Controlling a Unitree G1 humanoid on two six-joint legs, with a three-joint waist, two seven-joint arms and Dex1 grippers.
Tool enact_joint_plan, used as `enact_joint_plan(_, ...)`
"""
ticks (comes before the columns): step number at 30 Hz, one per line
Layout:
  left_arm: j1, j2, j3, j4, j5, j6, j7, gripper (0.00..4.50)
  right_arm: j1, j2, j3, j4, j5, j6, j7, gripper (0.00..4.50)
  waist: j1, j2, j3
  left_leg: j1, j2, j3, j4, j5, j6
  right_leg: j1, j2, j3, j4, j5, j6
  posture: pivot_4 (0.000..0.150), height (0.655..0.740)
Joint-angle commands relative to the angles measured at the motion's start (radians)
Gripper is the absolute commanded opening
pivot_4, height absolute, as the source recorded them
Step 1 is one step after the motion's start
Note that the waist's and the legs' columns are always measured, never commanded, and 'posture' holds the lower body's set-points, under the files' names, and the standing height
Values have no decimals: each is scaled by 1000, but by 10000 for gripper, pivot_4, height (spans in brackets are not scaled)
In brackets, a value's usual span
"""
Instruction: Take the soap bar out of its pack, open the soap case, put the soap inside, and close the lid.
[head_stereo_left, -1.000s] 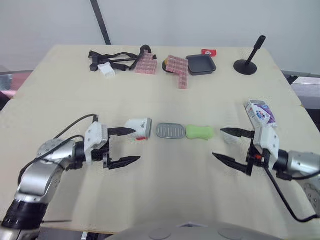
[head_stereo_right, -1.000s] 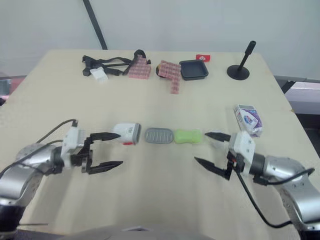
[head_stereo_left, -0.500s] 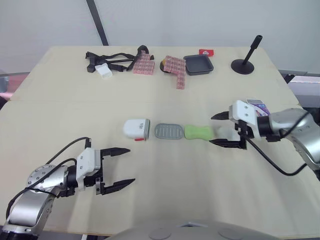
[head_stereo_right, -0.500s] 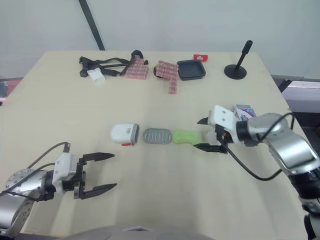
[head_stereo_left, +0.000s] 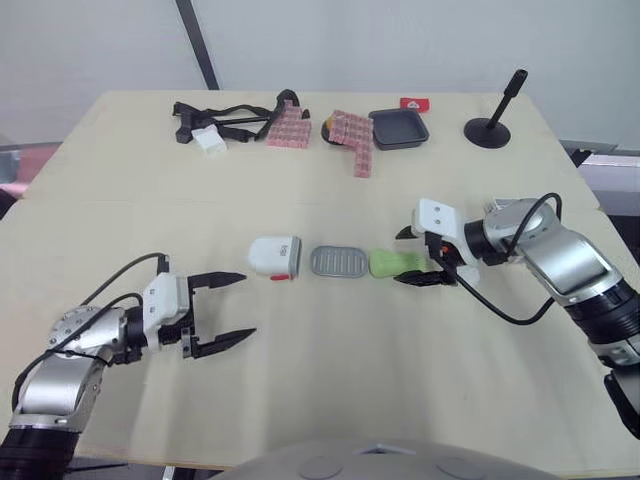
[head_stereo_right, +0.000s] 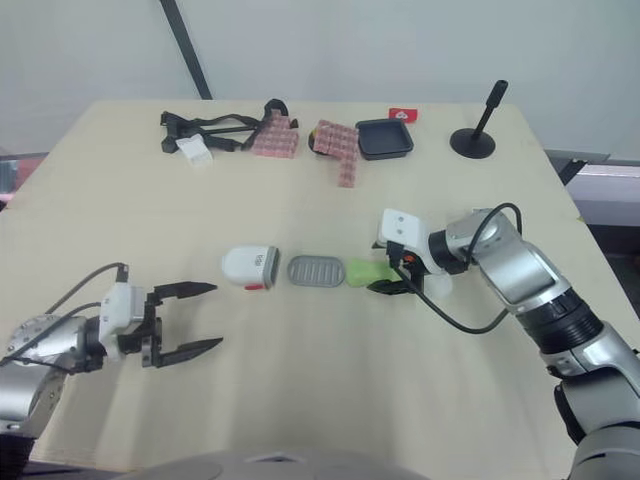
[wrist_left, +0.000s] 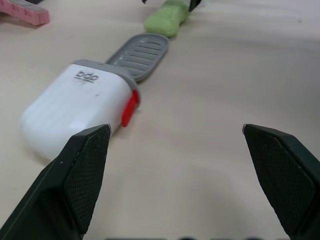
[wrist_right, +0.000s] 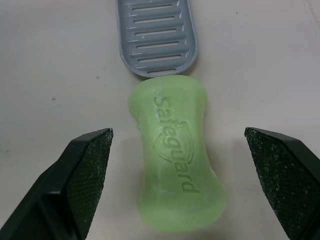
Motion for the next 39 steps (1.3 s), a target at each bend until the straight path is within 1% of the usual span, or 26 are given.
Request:
enact_joint_plan(1,-7,19,37,-10,-37,-10,-11,44965,-26,4,3,12,-26,-5,13,45000,2,0,0,0,0,0,0,0,0,0,0,0,0,0,0,1500,7400)
enact_joint_plan(14,-48,24,50,14,-44,-14,-10,44965,-39,44,38,54,-103,-22,6,45000,5,0,0,-1,0,0,0,1,-1,-1,1,0,2,0,0,1500,7400)
enact_joint_plan(22,-67,11,29,7,-22,-19,18,44965,-22,51,48,10,-114,28,11,45000,6,0,0,-1,0,0,0,1,-1,-1,1,0,2,0,0,1500,7400)
enact_joint_plan(25,-64,8,28,-1,-26,-11,24,45000,-19,48,49,-1,-110,43,15,37727,6,0,0,-1,0,0,0,1,-1,-1,1,0,2,0,0,1500,7400)
enact_joint_plan(26,-62,8,26,-3,-25,-12,24,45000,-19,47,50,-2,-110,44,17,33122,6,0,0,-1,0,0,0,1,-1,-1,1,0,2,0,0,1500,7400)
enact_joint_plan(27,-61,8,25,-4,-24,-13,24,45000,-18,46,52,-1,-112,44,18,30554,6,0,0,-1,0,0,0,1,-1,-1,1,0,2,0,0,1500,7400)
enact_joint_plan(31,-62,10,25,-1,-22,-11,25,45000,-13,43,53,-8,-120,43,15,17518,6,-1,0,-1,0,0,0,1,-2,-1,1,0,2,0,0,1500,7400)
enact_joint_plan(39,-81,14,23,30,-5,-22,25,45000,-12,46,36,-29,-116,43,16,17279,6,-1,0,-1,0,0,1,1,-2,-1,1,0,3,0,0,1500,7400)
